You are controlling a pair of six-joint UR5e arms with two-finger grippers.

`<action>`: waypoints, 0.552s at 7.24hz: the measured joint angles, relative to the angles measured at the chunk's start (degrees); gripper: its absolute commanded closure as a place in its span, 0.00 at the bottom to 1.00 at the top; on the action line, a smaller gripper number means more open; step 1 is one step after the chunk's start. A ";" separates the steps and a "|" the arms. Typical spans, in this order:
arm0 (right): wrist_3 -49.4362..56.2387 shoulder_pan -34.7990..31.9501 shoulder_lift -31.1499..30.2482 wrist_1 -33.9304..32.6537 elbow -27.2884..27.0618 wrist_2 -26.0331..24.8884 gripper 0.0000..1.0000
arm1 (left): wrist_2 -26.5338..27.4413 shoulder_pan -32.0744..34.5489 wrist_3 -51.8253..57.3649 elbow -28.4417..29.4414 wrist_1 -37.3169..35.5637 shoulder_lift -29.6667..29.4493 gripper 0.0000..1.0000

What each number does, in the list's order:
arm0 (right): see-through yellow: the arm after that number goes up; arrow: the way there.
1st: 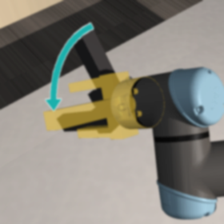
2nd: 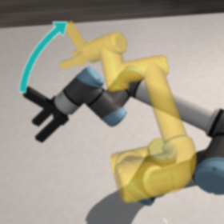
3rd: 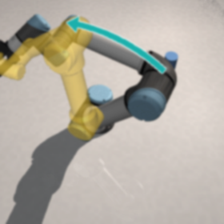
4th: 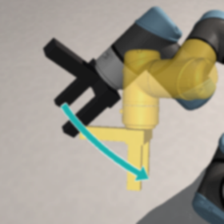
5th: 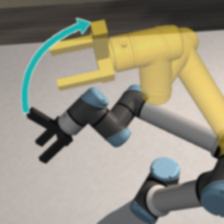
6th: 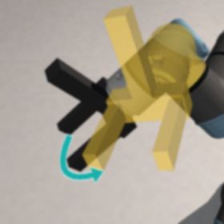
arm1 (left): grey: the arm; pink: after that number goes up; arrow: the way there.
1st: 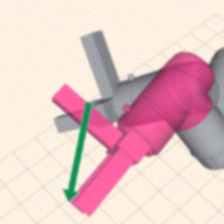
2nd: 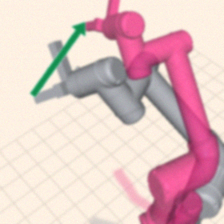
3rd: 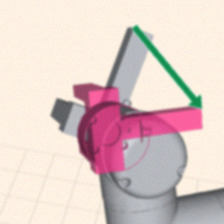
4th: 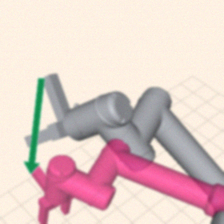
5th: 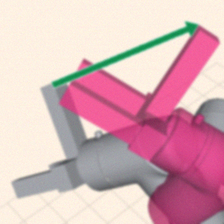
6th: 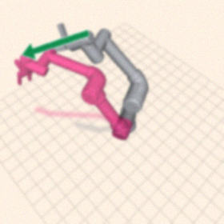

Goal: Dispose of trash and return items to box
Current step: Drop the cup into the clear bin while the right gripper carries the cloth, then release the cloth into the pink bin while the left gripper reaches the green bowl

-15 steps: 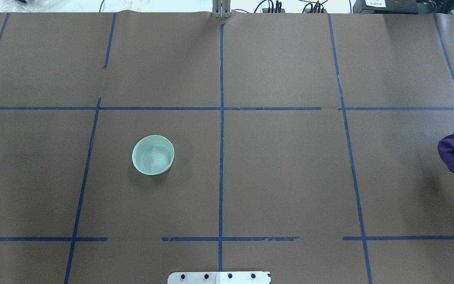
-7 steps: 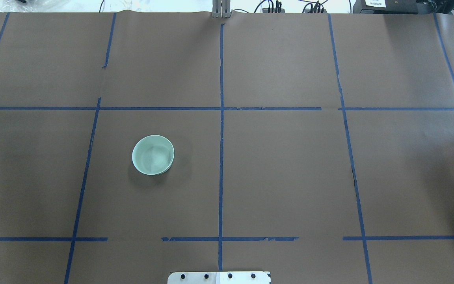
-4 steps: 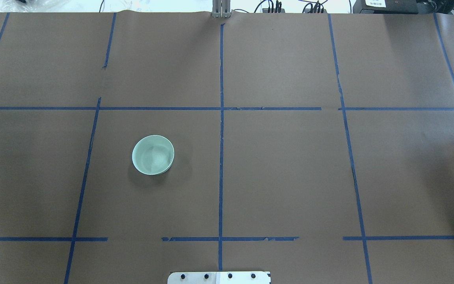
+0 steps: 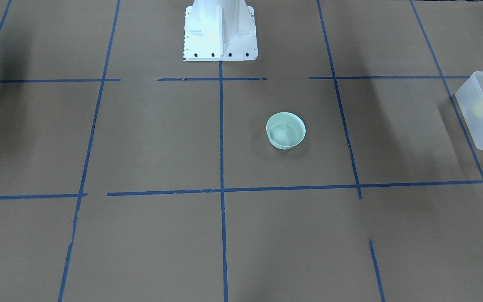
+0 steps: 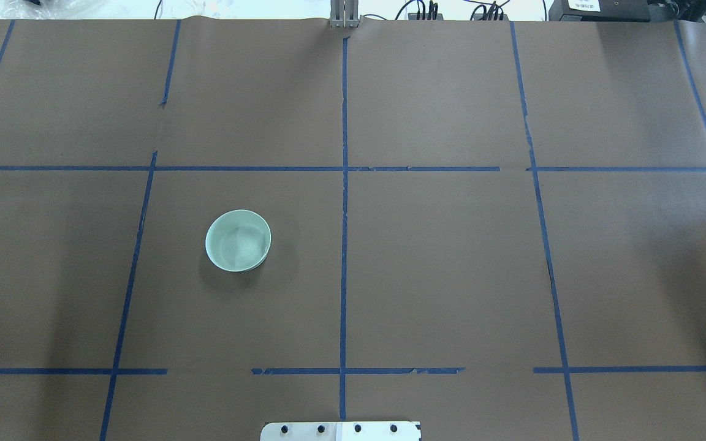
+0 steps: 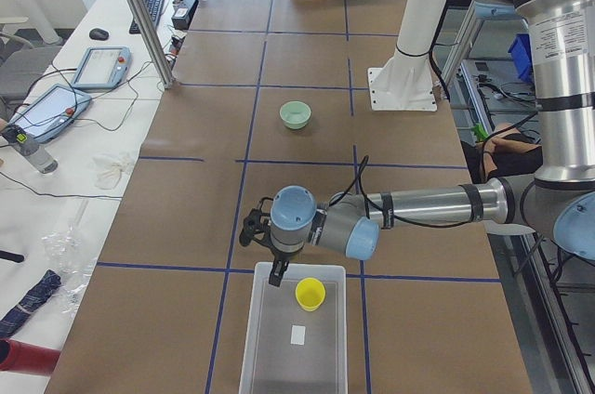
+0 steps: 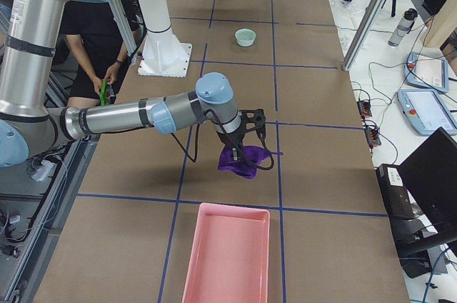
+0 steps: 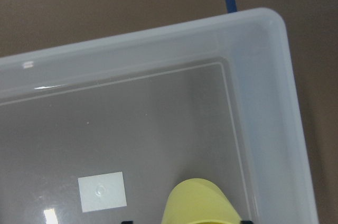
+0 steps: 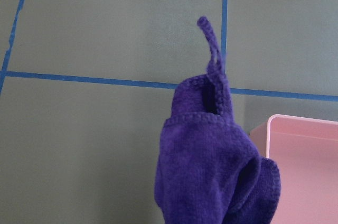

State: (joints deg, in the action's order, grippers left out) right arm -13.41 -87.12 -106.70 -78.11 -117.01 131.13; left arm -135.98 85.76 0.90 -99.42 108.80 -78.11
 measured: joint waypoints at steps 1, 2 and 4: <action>1.92 -1.08 -0.02 -0.73 0.14 -0.06 1.00 | 0.19 0.42 -1.87 -5.13 -5.27 -1.21 0.00; 5.68 -2.95 0.08 -2.73 0.40 -0.51 1.00 | 0.26 1.05 -5.53 -8.45 -8.25 -2.61 0.00; 16.99 -6.67 0.83 -6.86 3.16 -3.92 1.00 | -0.22 0.07 -17.29 -12.35 -8.32 -5.28 0.00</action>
State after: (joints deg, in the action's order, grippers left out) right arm 3.59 -93.79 -105.87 -84.97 -113.85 127.21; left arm -136.20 85.83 -16.39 -111.77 100.48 -83.39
